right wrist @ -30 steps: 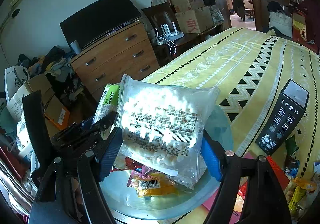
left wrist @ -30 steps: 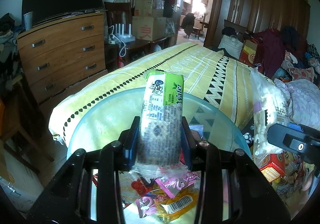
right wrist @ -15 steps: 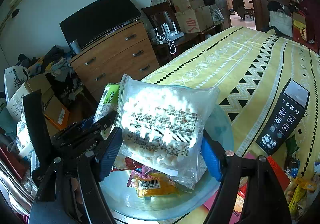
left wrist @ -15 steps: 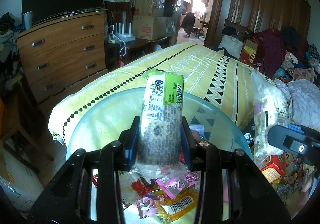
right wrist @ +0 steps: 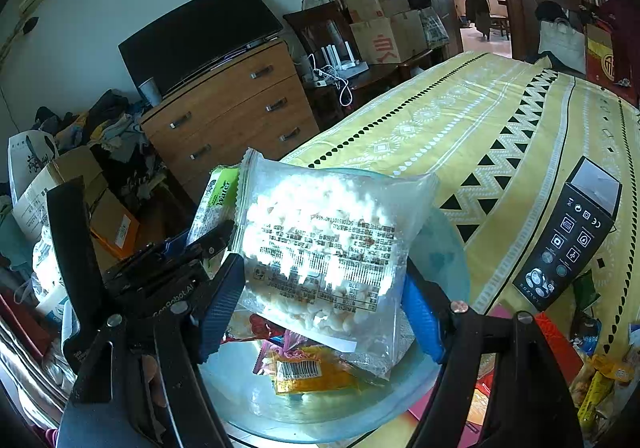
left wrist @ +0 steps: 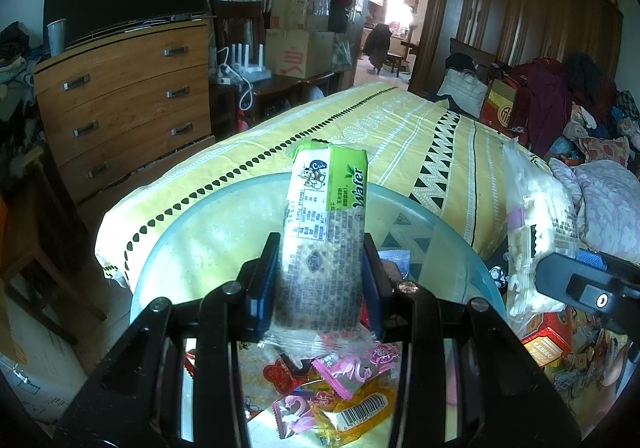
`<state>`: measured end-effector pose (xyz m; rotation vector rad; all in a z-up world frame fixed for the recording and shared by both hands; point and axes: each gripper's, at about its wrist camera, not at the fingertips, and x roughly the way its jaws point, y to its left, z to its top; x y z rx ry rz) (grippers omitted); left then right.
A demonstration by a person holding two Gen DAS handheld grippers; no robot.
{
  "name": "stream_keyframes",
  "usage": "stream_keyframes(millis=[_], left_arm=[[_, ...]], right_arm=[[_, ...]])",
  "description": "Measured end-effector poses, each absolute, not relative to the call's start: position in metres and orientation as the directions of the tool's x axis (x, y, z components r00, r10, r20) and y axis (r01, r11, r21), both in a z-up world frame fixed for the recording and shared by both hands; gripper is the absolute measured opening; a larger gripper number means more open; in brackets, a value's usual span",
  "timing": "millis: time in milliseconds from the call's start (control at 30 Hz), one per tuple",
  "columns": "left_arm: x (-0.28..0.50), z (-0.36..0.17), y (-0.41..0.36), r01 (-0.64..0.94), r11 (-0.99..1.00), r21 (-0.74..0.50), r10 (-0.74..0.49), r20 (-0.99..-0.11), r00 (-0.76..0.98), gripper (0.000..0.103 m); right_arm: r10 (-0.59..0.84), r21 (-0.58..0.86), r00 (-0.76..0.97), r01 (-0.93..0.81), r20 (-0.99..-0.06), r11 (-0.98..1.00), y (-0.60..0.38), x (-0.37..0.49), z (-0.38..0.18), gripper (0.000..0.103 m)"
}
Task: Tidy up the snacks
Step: 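Hold both packets above the glass bowl, then open both tools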
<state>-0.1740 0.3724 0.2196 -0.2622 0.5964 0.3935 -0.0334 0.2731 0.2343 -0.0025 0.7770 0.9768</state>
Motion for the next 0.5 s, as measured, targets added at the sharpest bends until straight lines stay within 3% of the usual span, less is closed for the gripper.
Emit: stream_keyframes(millis=[500], left_arm=[[-0.1747, 0.2176, 0.3717, -0.436, 0.891, -0.127, 0.285, -0.592, 0.754, 0.038]], right_arm=[[0.740, 0.329, 0.312, -0.745, -0.596, 0.579, 0.2755, -0.0353, 0.2313, 0.079]])
